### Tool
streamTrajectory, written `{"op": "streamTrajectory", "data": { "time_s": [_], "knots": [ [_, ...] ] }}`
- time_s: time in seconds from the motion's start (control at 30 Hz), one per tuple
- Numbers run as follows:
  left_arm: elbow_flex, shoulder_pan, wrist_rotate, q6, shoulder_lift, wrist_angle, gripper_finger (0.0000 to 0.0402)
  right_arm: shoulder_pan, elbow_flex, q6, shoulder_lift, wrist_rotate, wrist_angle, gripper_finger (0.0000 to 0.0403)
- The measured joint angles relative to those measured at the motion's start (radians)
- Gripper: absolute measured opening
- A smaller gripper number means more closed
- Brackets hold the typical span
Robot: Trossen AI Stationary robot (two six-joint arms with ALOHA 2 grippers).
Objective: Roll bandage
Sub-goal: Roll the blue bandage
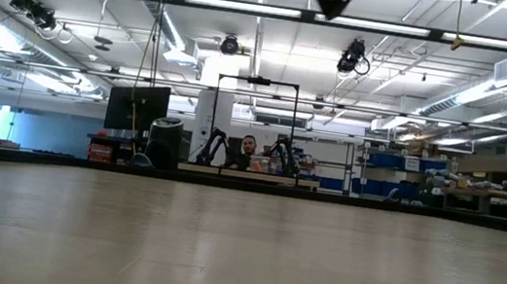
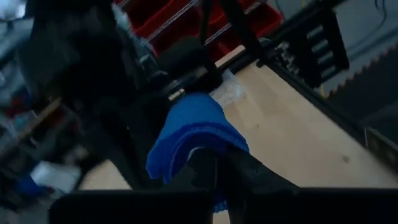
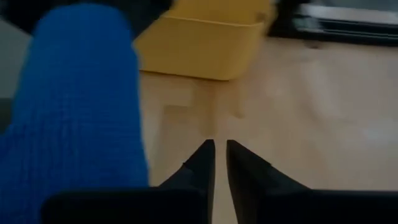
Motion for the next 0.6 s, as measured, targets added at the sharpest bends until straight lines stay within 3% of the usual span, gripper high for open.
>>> {"op": "streamTrajectory", "data": {
  "time_s": [0.2,0.43,0.6],
  "knots": [
    [0.000,0.052,0.081,-0.258,-0.001,-0.014,0.0021,0.055,0.000,0.016,-0.087,0.211,-0.161,0.0065],
    [-0.060,0.198,0.135,-0.731,-0.001,-0.022,0.0021,0.132,0.000,0.153,-0.198,0.461,-0.454,0.0071],
    [-0.129,0.317,0.240,-0.940,-0.001,-0.015,0.0021,0.163,0.000,0.308,-0.221,0.535,-0.622,0.0066]
  ]
}}
